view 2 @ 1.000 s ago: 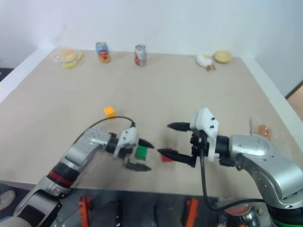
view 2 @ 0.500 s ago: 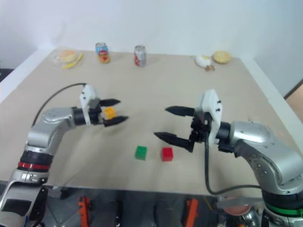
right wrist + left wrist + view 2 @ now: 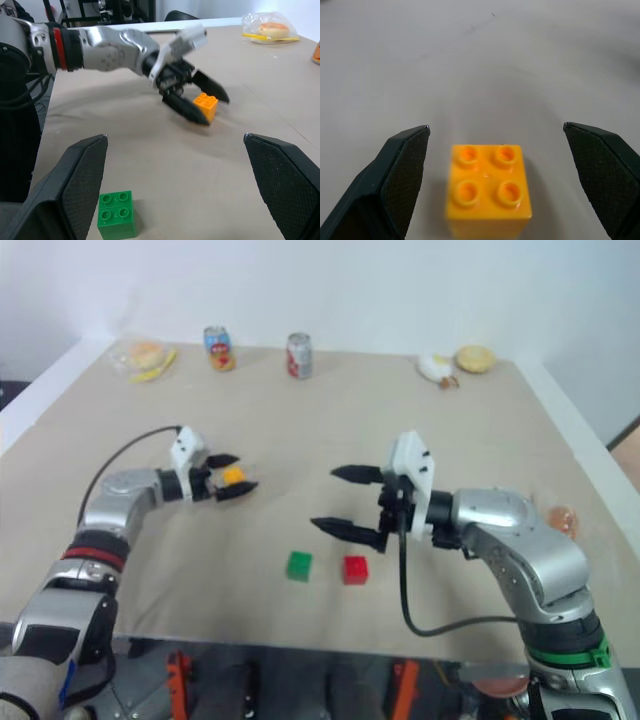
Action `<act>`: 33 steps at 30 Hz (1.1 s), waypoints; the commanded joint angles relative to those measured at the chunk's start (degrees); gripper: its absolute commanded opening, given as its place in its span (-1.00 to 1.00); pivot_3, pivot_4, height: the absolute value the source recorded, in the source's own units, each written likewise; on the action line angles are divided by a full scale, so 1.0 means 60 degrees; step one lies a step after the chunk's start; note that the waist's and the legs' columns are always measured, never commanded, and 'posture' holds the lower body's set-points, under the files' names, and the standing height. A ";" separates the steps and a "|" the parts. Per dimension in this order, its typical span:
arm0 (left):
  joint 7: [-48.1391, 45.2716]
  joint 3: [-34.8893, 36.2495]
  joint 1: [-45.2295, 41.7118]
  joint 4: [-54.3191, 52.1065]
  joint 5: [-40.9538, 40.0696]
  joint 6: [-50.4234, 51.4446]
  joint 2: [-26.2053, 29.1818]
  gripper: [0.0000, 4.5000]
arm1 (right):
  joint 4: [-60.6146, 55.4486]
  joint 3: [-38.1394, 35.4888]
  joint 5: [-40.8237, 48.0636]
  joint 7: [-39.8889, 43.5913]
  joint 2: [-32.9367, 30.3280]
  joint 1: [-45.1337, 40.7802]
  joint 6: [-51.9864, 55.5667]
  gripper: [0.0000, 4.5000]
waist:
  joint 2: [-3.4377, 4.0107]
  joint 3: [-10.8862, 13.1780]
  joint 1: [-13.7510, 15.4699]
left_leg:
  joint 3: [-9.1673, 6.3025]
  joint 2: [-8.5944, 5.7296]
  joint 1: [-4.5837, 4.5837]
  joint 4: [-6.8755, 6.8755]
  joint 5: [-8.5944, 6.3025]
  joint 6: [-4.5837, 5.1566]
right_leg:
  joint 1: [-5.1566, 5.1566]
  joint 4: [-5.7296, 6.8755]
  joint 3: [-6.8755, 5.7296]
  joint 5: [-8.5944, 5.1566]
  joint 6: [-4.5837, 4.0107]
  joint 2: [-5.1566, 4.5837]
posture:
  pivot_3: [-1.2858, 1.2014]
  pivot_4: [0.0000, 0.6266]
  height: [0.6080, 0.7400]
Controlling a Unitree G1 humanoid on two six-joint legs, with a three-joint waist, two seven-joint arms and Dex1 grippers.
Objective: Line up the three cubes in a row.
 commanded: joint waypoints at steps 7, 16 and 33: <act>0.0063 0.0001 -0.0793 0.1528 0.0669 -0.0972 -0.0163 0.30 | -0.0472 -0.0394 0.0130 -0.0286 -0.0021 -0.0013 0.0024 1.00 | 0.0000 0.0000 -0.0004 | -0.0004 0.0000 0.0000 0.0003 0.0000 0.0000 | 0.0002 0.0003 -0.0002 0.0004 0.0002 -0.0001 | 0.03 -0.52 0.90; -0.0262 0.0243 -0.0630 0.1461 0.0576 -0.1323 -0.0144 -0.38 | -0.0641 -0.0543 0.0245 -0.0339 -0.0106 0.0141 0.0149 1.00 | 0.0000 0.0000 -0.0005 | -0.0006 0.0000 0.0000 0.0002 0.0001 0.0000 | 0.0002 0.0003 -0.0004 0.0006 0.0002 0.0000 | 0.03 -0.52 0.90; -0.3917 -0.0999 0.3233 -0.5984 -0.0866 0.0757 0.0782 -0.38 | -0.1381 -0.1088 0.1083 0.1035 -0.1421 0.1374 0.0381 1.00 | 0.0001 0.0000 -0.0022 | -0.0004 0.0014 0.0019 0.0020 0.0005 0.0006 | 0.0018 0.0006 -0.0012 -0.0009 -0.0056 -0.0005 | 0.03 -0.52 0.90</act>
